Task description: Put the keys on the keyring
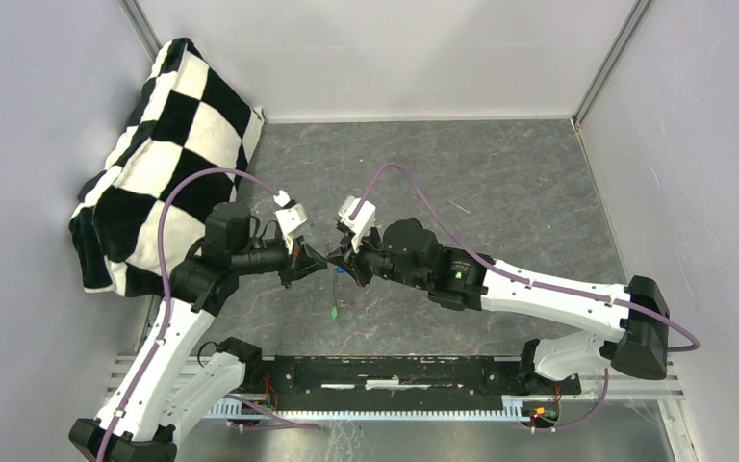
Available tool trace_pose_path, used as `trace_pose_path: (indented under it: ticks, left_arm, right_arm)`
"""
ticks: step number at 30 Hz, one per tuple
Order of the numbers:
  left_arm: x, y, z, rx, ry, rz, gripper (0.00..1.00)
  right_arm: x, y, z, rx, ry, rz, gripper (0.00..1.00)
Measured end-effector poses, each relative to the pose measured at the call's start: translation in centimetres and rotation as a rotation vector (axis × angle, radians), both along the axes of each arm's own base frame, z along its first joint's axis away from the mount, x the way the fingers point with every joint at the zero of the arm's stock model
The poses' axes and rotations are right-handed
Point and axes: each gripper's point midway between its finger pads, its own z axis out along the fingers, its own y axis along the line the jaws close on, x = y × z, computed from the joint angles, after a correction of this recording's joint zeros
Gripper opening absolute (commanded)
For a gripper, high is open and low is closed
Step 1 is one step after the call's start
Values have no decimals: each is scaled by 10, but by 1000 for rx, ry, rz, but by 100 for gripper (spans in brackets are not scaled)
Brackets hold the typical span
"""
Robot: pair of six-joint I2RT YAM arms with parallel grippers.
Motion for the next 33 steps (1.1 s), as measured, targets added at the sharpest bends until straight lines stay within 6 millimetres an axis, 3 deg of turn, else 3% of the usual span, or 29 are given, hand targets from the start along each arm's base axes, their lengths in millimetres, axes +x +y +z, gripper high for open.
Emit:
trace_pose_path:
  ticks: [8,33]
  left_arm:
    - [0,0,1,-1,-3,0,2]
    - [0,4,4,3,-34,25,2]
  right_arm:
    - [1,5,8,38,-10,-6,0]
    - [2,8,1,35,18,-37,0]
